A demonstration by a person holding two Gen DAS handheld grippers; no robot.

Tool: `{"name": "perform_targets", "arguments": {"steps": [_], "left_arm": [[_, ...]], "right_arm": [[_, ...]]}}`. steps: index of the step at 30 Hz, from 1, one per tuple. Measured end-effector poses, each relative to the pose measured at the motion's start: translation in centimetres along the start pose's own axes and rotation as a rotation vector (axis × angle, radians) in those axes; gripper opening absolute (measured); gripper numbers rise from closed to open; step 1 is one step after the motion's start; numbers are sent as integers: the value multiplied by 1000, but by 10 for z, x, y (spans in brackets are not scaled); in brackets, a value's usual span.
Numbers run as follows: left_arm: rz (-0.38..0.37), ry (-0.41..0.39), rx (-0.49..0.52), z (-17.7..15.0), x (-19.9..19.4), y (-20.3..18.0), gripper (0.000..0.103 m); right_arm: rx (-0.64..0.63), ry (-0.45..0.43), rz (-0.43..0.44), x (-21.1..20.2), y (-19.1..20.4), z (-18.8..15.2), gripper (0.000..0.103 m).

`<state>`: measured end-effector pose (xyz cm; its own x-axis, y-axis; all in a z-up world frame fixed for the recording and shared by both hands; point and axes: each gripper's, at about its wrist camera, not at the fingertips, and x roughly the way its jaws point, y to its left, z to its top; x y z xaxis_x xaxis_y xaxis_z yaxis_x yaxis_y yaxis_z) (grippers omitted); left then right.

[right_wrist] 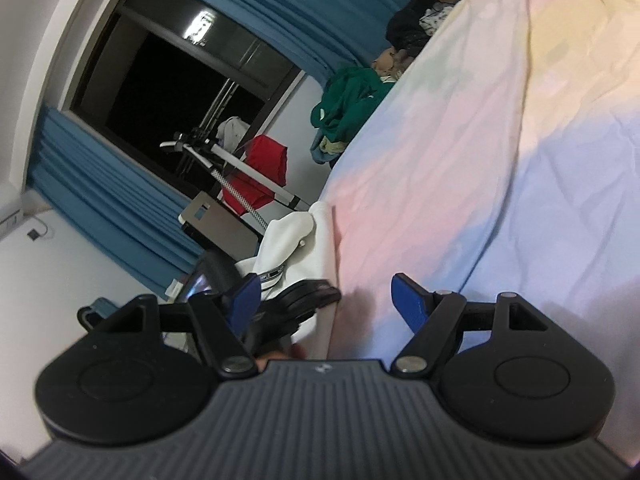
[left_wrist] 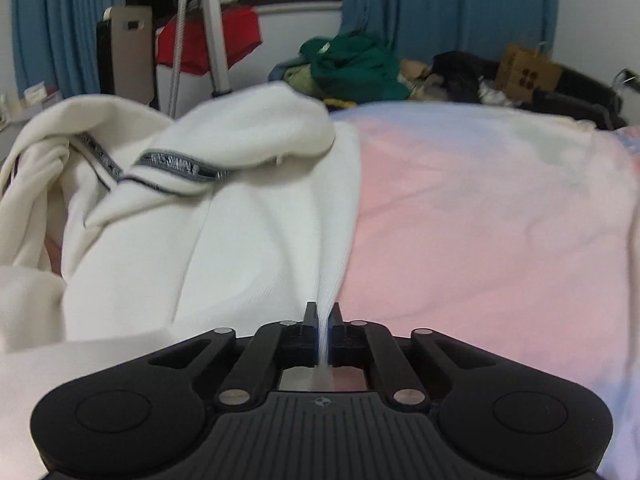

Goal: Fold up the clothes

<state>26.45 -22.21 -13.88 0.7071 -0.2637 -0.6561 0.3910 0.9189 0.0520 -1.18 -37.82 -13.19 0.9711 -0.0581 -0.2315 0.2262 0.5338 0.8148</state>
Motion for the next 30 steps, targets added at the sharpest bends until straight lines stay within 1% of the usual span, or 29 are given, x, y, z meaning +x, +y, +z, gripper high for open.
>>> {"name": "perform_targets", "arguments": {"steps": [2,5,7,11,12,14,15,16,17,19,20,21,22,25,26,28,30], "left_arm": [[-81,-79,9,-1,-24,3,2],[-250,-118,-12,-9,-59,4,2],[-354,-110,-26,-21,-84,6,2],[-443,-65,133,-65,-126,-13,3],[-446,-47,145,-75,-131,-15,4],[-440,-25,128,-89,-137,-14,5],[-436,-19,127,-93,-142,-13,8],[-433,-14,127,-96,-147,-12,12],[-429,-8,128,-100,-152,-11,15],[-426,4,115,-102,-165,-3,29],[-430,0,119,-102,-176,4,33],[-430,-5,127,-102,-186,9,44],[-422,-12,134,-102,-198,16,50],[-393,-31,151,-105,-238,40,53],[-368,-35,143,-107,-250,50,55],[-313,-43,113,-111,-271,70,60],[-276,-63,50,-119,-289,92,63]], "right_arm": [[19,-16,-9,-1,-4,2,75],[49,-41,-22,-3,-11,5,75],[60,-60,-25,-6,-14,7,75],[74,-93,-28,-12,-18,12,75],[77,-86,-29,-11,-19,13,75],[84,-71,-31,-8,-22,14,75],[88,-63,-32,-6,-24,15,75],[97,-58,-32,-6,-25,17,75],[116,-57,-32,-8,-28,18,75],[150,-55,-34,-12,-32,22,75],[156,-57,-37,-15,-33,25,75],[167,-52,-40,-16,-35,26,75],[183,-33,-40,-14,-38,26,75],[232,24,-39,-8,-46,26,75],[249,43,-39,-6,-49,26,74],[272,105,-36,6,-51,22,74],[285,173,-38,22,-52,16,71]]}}
